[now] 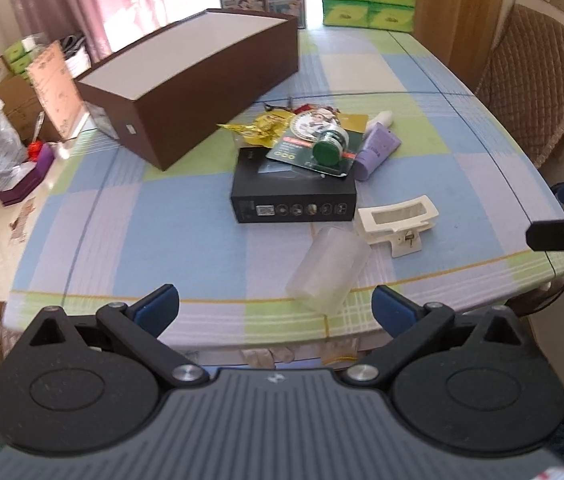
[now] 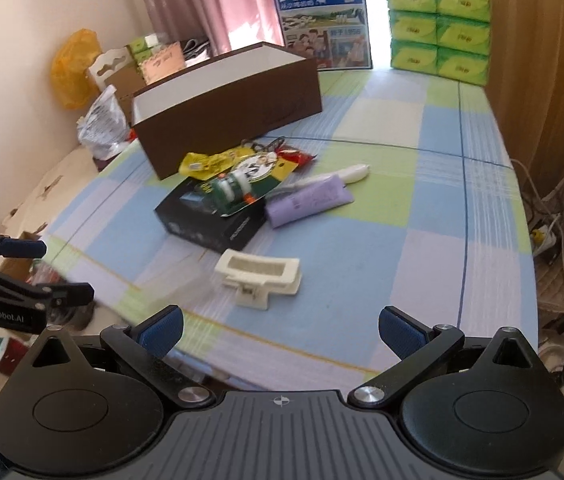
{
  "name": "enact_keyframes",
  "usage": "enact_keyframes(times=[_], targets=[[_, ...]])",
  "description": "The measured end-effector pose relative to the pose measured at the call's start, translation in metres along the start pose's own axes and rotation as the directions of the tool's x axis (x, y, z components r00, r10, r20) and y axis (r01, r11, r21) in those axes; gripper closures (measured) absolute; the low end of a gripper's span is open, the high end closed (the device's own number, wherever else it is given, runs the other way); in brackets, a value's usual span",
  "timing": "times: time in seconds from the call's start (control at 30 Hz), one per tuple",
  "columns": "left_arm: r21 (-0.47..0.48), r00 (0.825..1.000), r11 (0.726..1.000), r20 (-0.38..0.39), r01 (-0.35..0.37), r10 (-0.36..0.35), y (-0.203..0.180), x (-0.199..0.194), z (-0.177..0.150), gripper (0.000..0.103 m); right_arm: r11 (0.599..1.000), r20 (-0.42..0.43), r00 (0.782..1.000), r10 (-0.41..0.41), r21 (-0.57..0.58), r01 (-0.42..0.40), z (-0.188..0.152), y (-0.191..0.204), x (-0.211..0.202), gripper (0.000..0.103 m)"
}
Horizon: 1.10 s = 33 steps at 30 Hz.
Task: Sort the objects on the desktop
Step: 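Move the left tool toward the clear cup while the right tool approaches the white clip, then grasp the clear plastic cup with the left tool while the right tool grasps the white clip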
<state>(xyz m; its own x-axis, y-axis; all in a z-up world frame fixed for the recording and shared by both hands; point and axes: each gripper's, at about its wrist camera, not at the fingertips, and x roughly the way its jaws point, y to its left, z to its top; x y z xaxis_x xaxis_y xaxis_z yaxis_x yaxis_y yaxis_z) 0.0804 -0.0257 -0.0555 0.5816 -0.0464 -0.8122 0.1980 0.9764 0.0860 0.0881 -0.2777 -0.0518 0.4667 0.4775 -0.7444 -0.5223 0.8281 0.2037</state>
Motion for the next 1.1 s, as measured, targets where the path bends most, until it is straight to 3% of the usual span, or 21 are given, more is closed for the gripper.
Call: enact_keyframes(times=[0.43, 0.63, 1.0, 1.1], targets=[[0.106, 0.993, 0.987, -0.039, 0.118, -0.114, -0.005, 0.056, 0.014, 0.014, 0.988, -0.001, 0.997, -0.073, 0.139, 0.072, 0.000, -0.008, 0.043, 0.002], [0.146, 0.982, 0.972, -0.064, 0.184, -0.177, -0.007, 0.075, 0.019, 0.029, 0.982, -0.022, 0.995, -0.093, 0.164, 0.096, -0.005, -0.005, 0.052, 0.002], [0.271, 0.963, 0.926, -0.131, 0.264, -0.237, -0.024, 0.111, 0.031, 0.042, 0.967, -0.052, 0.991, -0.120, 0.221, 0.128, -0.002, -0.004, 0.065, 0.002], [0.287, 0.954, 0.912, -0.158, 0.292, -0.256, -0.026, 0.119, 0.032, 0.054, 0.960, -0.058, 0.990, -0.130, 0.244, 0.140, -0.002, -0.006, 0.067, 0.002]])
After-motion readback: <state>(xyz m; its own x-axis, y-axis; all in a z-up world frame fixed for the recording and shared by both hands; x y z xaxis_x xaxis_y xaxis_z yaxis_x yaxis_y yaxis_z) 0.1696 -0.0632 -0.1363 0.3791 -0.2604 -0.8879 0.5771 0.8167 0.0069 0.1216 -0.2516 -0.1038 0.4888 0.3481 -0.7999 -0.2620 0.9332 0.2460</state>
